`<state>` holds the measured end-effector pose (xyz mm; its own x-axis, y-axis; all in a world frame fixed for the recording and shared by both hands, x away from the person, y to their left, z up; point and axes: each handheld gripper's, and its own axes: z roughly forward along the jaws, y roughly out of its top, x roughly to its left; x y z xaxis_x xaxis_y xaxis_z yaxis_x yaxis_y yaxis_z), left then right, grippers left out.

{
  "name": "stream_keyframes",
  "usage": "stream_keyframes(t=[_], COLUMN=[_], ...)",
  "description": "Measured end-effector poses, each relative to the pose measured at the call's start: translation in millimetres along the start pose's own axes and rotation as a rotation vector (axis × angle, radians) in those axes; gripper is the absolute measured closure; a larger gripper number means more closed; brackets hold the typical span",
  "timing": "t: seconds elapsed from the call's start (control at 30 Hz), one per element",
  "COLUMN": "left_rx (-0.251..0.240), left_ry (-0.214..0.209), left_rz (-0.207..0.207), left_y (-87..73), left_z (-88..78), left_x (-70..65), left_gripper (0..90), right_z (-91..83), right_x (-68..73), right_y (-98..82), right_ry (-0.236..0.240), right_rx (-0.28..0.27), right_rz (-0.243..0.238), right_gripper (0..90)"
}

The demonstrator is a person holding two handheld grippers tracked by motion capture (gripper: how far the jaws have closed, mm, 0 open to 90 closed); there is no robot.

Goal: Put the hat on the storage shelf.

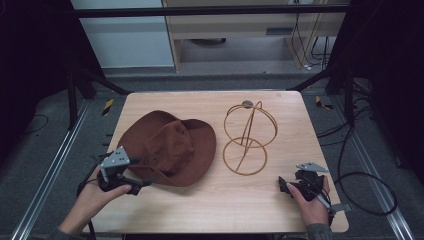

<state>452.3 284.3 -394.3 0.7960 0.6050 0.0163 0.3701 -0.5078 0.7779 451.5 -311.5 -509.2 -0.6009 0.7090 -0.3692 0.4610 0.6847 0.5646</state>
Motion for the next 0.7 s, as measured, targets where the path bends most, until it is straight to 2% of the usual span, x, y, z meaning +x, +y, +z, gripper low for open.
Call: stream_keyframes(t=[0.03, 0.07, 0.1, 0.13, 0.2, 0.37, 0.47, 0.5, 0.53, 0.63, 0.7], left_rx=[0.017, 0.017, 0.041, 0.041, 0.056, 0.087, 0.108, 0.108, 0.139, 0.172, 0.178], left_ry=[-0.008, -0.008, -0.027, -0.027, -0.038, -0.012, -0.016, -0.016, 0.004, 0.024, 0.034], left_rz=[0.010, 0.010, 0.006, 0.006, -0.010, -0.019, -0.042, -0.042, -0.046, -0.049, -0.044], left_y=[13.6, 13.6, 25.7, 25.7, 40.3, 60.0, 74.9, 74.9, 82.9, 91.9, 94.7], left_z=[3.0, 3.0, 8.0, 8.0, 17.8, 29.6, 36.7, 36.7, 41.8, 47.0, 48.6], left_x=[3.9, 3.9, 9.6, 9.6, 21.8, 37.4, 51.6, 51.6, 59.2, 67.2, 68.9], left_gripper=[9.5, 9.1, 8.8, 8.9, 7.7, 6.9, 7.1, 7.3, 7.7, 7.9, 7.9], right_z=[0.0, 0.0, 0.0, 0.0, 0.0, 0.0, 0.0, 0.0, 0.0, 0.0, 0.0], right_x=[-0.1, -0.1, -0.1, -0.1, -0.1, -0.1, -0.1, -0.1, -0.1, -0.1, 0.0], right_y=[0.0, 0.0, 0.0, 0.0, 0.0, 0.0, 0.0, 0.0, 0.0, 0.0, 0.0], right_ry=[0.000, 0.000, 0.000, 0.000, 0.000, 0.000, 0.000, 0.000, 0.000, 0.000, 0.000], right_rx=[0.000, 0.000, 0.000, 0.000, 0.000, 0.000, 0.000, 0.000, 0.000, 0.000, 0.000], right_rz=[-0.001, -0.001, -0.001, -0.001, -0.001, -0.001, -0.001, -0.001, 0.000, 0.000, 0.000], right_gripper=[0.5, 0.5, 0.4, 0.4, 0.5, 0.5, 0.5, 0.5, 0.5, 0.5, 0.5])
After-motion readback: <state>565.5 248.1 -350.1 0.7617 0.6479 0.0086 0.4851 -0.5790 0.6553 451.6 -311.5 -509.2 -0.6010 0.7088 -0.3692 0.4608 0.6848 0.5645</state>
